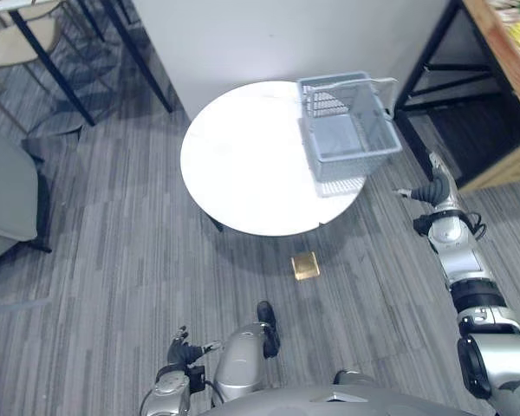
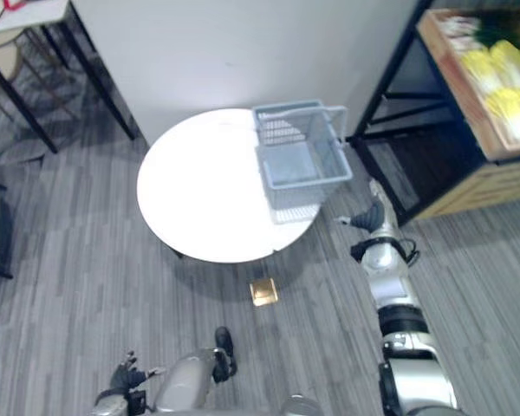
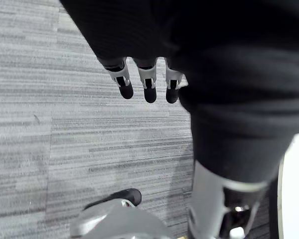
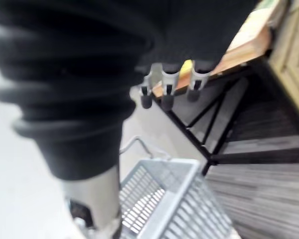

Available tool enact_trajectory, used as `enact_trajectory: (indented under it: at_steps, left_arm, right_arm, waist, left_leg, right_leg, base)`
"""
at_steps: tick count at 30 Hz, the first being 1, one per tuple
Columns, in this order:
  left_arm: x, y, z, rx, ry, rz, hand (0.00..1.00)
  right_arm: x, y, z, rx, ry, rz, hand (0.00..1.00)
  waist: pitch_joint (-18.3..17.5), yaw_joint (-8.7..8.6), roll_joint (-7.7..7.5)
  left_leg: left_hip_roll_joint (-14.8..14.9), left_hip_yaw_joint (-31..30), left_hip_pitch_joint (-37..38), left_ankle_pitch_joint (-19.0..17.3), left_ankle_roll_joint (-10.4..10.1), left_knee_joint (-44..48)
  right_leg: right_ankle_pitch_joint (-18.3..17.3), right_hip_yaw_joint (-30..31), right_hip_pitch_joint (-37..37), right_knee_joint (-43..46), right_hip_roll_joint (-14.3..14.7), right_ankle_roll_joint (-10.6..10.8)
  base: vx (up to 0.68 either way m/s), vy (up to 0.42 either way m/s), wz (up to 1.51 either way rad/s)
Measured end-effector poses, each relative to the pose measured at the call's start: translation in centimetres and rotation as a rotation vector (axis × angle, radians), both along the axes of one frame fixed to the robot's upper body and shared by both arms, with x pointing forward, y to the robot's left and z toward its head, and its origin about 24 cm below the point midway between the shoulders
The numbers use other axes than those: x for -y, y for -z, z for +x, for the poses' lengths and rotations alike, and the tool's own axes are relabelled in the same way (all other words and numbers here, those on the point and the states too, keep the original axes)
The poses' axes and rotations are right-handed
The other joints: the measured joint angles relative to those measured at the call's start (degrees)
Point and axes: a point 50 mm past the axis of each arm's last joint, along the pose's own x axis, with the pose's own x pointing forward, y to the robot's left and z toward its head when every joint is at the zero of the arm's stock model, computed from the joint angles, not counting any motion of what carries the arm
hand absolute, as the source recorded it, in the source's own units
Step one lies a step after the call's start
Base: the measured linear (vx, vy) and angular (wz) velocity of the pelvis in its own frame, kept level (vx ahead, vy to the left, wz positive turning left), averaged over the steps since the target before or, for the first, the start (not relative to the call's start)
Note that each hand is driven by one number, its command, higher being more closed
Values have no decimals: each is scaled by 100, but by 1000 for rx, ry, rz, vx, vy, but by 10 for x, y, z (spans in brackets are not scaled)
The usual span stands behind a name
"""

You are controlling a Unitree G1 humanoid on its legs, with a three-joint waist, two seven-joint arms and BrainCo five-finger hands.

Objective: Pick vegetable in the basket

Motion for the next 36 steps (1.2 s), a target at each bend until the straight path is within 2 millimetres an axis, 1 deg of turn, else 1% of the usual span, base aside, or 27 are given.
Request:
enact_trajectory:
  at_steps: [1,2,3,4,5,6,7,8,9,10,11,12,13,14,16,20,24,25,26,27,28,29,30,31,33,35,36]
  left_arm:
    - [-4,-1,1,-3,18,15,0]
    - [-4,-1,1,-4,26,17,0]
    - [-7,-2,3,3,29,24,0]
    - [-7,-4,7,16,32,27,0]
    - [-7,-5,13,30,42,28,0]
    - [-5,-6,15,37,52,25,0]
    - [-8,-7,16,45,63,35,0]
    - [-16,-9,15,35,84,63,0]
    - [-15,-9,14,31,85,61,0]
    - [-12,-8,14,31,86,53,0]
    - [-4,-6,13,34,94,34,0]
    - [-1,-6,14,40,97,28,0]
    - [4,-6,16,56,103,17,0]
    - [6,-6,17,62,107,9,0]
    - [8,-6,18,71,110,6,0]
    - [12,-6,19,81,120,1,0]
    - [13,-8,22,98,132,4,0]
    - [12,-9,23,105,134,8,0]
    - [9,-11,28,123,139,19,0]
    - [5,-13,31,129,145,32,0]
    - [4,-14,34,134,148,36,0]
    - [4,-17,42,154,162,46,0]
    - [4,-18,45,159,170,51,0]
    - [4,-21,52,179,184,55,0]
    - [5,-23,57,193,190,48,0]
    - [10,-26,67,215,216,40,0]
    - [12,-26,70,223,217,32,0]
  right_arm:
    - [-4,-7,4,24,-5,-13,0]
    - [-8,-13,7,39,-16,-29,0]
    - [-11,-19,10,60,-29,-41,0]
    - [-10,-24,11,74,-27,-48,0]
    - [-5,-29,11,81,-15,-70,0]
    - [-1,-31,10,84,-7,-80,0]
    - [3,-33,10,86,10,-95,0]
    - [4,-34,10,84,17,-101,0]
    - [5,-35,10,85,20,-110,0]
    - [5,-38,11,91,20,-124,0]
    - [4,-44,12,105,16,-152,0]
    - [5,-48,13,112,17,-157,0]
    - [6,-53,14,121,25,-163,0]
    - [7,-53,14,118,29,-166,0]
    - [8,-54,15,113,26,-186,0]
    - [2,-54,23,74,-5,-248,0]
    - [1,-41,28,-13,-23,-287,0]
    - [0,-40,28,-18,-26,-291,0]
    - [-3,-48,31,10,-33,-308,0]
    - [-8,-62,36,43,-47,-316,100]
    - [-8,-68,39,52,-48,-323,100]
    - [-4,-84,42,75,-32,-346,100]
    - [-1,-92,44,89,-21,-359,100]
    - [6,-120,47,137,11,-398,100]
    - [14,-139,48,154,42,-420,100]
    - [36,-168,42,181,117,-463,100]
    - [44,-176,40,186,143,-468,100]
  waist:
    - [8,-21,-19]
    - [9,-20,-16]
    - [11,-42,-13]
    - [14,-64,-9]
    - [13,-81,-10]
    - [19,-98,0]
    - [7,-125,-34]
    - [22,-120,-281]
    - [24,-92,-272]
    - [6,-38,-159]
    - [-47,-36,61]
    - [-37,-40,132]
    - [-3,-48,216]
    - [15,-64,249]
    - [22,-111,255]
    - [68,-112,275]
    - [356,-115,274]
    - [381,-104,264]
    - [505,-77,230]
    - [589,-88,218]
    - [643,-98,221]
    - [792,-107,280]
    - [864,-114,309]
    - [985,-142,362]
    - [1085,-162,423]
    - [1175,-176,580]
    - [1201,-164,631]
  left_leg:
    - [-33,-107,277,-24,-21,-150]
    - [-36,-156,465,-23,-25,-286]
    - [-27,-280,624,-26,-35,-419]
    - [-9,-417,692,-60,-91,-494]
    - [5,-610,712,-86,-159,-541]
    - [28,-719,711,-98,-214,-549]
    - [19,-849,706,-152,-410,-545]
    - [-126,-1013,757,-282,-645,-518]
    - [-124,-1039,774,-350,-735,-498]
    - [4,-1027,727,-373,-784,-453]
    - [283,-1023,593,-399,-898,-437]
    - [366,-1020,553,-399,-928,-465]
    - [492,-1018,501,-379,-1021,-530]
    - [561,-1021,479,-323,-1094,-617]
    - [590,-1025,413,-272,-1113,-670]
    - [490,-1037,168,-247,-1097,-663]
    - [363,-1205,10,-236,-1075,-651]
    - [363,-1211,-46,-242,-1064,-648]
    - [353,-1210,-142,-244,-1061,-594]
    - [345,-1215,-298,-257,-1045,-491]
    - [338,-1224,-371,-259,-1046,-436]
    - [327,-1289,-504,-265,-1048,-330]
    - [327,-1323,-559,-265,-1048,-298]
    - [332,-1353,-830,-264,-1050,-166]
    - [331,-1402,-993,-262,-1053,-86]
    - [340,-1505,-1334,-265,-1056,67]
    - [342,-1524,-1418,-265,-1056,105]
  right_leg:
    - [-192,125,-400,646,21,-137]
    - [-346,81,-608,621,4,-283]
    - [-478,48,-811,172,-5,-530]
    - [-527,55,-979,-337,-4,-626]
    - [-512,150,-1112,-1215,-7,-674]
    - [-439,214,-1119,-1748,9,-695]
    - [84,332,-1095,-2809,47,-728]
    - [1330,514,-1136,-3445,-42,-675]
    - [1004,432,-1096,-3365,-70,-611]
    - [946,419,-1106,-3402,24,-653]
    - [1025,269,-1106,-3687,274,-758]
    - [1061,243,-1107,-3794,365,-801]
    - [1123,185,-1111,-3955,499,-875]
    - [1156,146,-1110,-4068,573,-908]
    - [1235,90,-1110,-4205,601,-927]
    - [1619,68,-1102,-4758,505,-867]
    - [1759,-66,-1056,-4963,386,-814]
    - [1774,-64,-1101,-4963,386,-821]
    - [1824,-55,-1183,-4963,384,-818]
    - [1852,-50,-1284,-4963,379,-830]
    - [1871,-50,-1329,-4963,377,-832]
    - [1887,-54,-1377,-4963,371,-840]
    - [1898,-58,-1404,-4963,371,-843]
    - [1948,-53,-1610,-4962,371,-840]
    - [1986,-53,-1725,-4962,372,-828]
    - [2040,-51,-1934,-4962,373,-754]
    - [2048,-50,-1985,-4962,372,-741]
  base:
    - [379,-13,62]
    - [440,-48,69]
    - [346,-68,63]
    - [324,-127,86]
    - [303,-194,80]
    - [361,-271,91]
    - [372,-327,88]
    - [307,-322,74]
    - [246,-286,33]
    - [292,-309,-1]
    - [287,-259,-9]
    - [311,-273,-6]
    - [190,-167,-6]
    - [168,-141,-3]
    - [101,-59,6]
    - [26,-4,3]
    - [-59,2,23]
    - [-115,-10,13]
    - [-110,-20,1]
    - [-115,-25,-1]
    - [-123,-25,10]
    - [-96,-26,14]
    - [-145,-54,17]
    - [-116,-56,9]
    - [-93,-49,9]
    - [-80,-36,17]
    - [-48,-20,12]
